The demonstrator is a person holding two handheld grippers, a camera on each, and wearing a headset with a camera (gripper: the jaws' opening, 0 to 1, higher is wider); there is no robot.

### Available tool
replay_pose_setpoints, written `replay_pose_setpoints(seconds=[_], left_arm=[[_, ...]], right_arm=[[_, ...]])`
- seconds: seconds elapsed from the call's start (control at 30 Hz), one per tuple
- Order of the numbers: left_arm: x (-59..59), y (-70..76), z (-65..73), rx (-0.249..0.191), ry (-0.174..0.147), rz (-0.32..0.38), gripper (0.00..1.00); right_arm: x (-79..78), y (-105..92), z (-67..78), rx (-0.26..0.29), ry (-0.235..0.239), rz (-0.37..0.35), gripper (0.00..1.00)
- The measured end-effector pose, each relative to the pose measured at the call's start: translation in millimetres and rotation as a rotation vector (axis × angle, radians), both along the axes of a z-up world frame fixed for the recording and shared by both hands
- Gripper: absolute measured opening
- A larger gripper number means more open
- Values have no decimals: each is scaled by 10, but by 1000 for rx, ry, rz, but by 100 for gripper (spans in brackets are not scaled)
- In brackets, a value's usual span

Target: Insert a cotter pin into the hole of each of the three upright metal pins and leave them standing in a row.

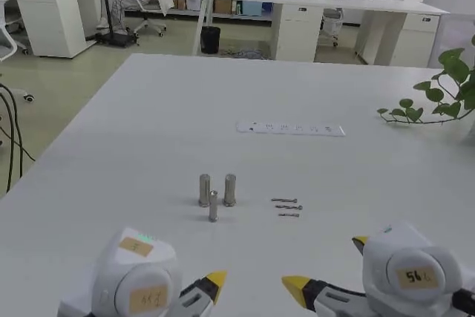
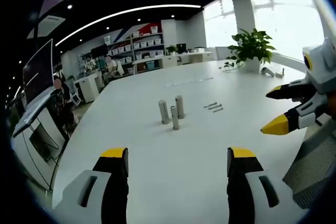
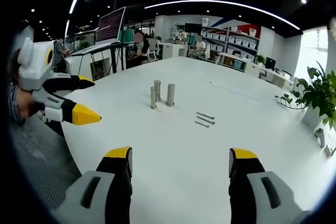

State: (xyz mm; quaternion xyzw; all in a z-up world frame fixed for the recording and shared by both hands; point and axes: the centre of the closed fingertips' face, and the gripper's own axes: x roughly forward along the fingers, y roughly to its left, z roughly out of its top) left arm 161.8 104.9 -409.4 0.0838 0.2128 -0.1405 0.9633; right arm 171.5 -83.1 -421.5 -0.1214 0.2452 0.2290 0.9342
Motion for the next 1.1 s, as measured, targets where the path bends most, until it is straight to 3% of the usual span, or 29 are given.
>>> replay_pose_setpoints(seconds=[0.63, 1.1], left_arm=[[5, 0, -1, 7, -2, -2, 75], [1, -6, 4, 7, -6, -5, 75]], right_arm=[[16, 16, 37, 12, -19, 4, 78], [39, 38, 81, 60, -34, -2, 84]])
